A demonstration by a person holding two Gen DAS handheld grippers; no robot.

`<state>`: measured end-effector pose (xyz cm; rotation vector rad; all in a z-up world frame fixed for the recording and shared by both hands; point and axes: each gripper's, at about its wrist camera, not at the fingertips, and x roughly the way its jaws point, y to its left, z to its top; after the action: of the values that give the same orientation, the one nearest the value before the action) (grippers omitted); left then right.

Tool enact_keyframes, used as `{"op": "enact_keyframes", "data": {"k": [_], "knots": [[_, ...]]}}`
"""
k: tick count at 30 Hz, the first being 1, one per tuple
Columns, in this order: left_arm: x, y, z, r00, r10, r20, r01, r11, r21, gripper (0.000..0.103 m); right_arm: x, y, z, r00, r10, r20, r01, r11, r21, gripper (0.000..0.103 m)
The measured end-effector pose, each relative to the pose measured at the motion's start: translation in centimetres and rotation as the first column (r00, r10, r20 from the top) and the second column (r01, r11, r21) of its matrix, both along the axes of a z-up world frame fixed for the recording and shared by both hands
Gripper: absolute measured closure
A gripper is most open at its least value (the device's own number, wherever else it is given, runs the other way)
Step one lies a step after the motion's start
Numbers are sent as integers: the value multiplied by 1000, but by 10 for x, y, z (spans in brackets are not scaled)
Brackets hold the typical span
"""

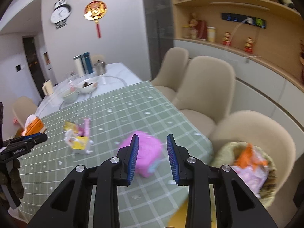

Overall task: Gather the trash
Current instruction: 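Move both tools back toward the table, then grasp the yellow-pink chip bag with the left tool while the right tool grasps the pink stick packet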

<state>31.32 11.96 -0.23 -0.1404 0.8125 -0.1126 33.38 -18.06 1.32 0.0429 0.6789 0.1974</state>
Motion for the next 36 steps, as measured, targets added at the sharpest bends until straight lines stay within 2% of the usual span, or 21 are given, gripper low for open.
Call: {"op": "enact_keyframes", "data": {"k": [3, 6, 9, 12, 15, 18, 22, 27, 30, 32, 35, 36], "knots": [[1, 36, -12, 1000, -7, -15, 6, 997, -74, 60, 6, 32, -4, 999, 40, -20, -40, 999, 4, 73], [3, 73, -29, 999, 0, -40, -7, 987, -162, 60, 9, 66, -11, 996, 78, -38, -78, 997, 7, 73], [14, 111, -54, 994, 33, -100, -55, 973, -226, 60, 10, 93, -20, 992, 111, -56, -111, 994, 5, 73], [27, 142, -77, 986, 68, -154, -107, 960, -257, 60, 15, 115, -32, 988, 135, -71, -135, 991, -3, 73], [42, 160, -91, 984, 63, -165, -104, 963, -247, 60, 23, 127, -46, 985, 141, -98, -141, 990, 7, 73], [62, 165, -95, 990, -24, -136, -5, 978, -209, 60, 32, 138, -60, 981, 149, -126, -148, 989, 16, 73], [98, 165, -96, 987, -132, -93, 119, 983, -138, 59, 45, 149, -75, 972, 171, -160, -172, 985, 13, 73], [152, 172, -106, 984, -160, -74, 152, 983, -105, 56, 64, 158, -87, 961, 204, -187, -205, 979, 13, 73], [175, 172, -117, 977, -197, -84, 189, 977, -100, 56, 78, 162, -96, 956, 202, -211, -203, 979, 15, 73], [188, 167, -126, 963, -244, -113, 233, 967, -98, 56, 89, 165, -102, 951, 213, -223, -213, 977, 25, 73], [196, 163, -137, 954, -251, -161, 240, 967, -85, 56, 105, 172, -106, 943, 239, -231, -240, 971, 23, 73], [195, 162, -139, 955, -240, -175, 229, 970, -78, 64, 113, 177, -108, 937, 255, -238, -257, 966, 25, 73]]}}
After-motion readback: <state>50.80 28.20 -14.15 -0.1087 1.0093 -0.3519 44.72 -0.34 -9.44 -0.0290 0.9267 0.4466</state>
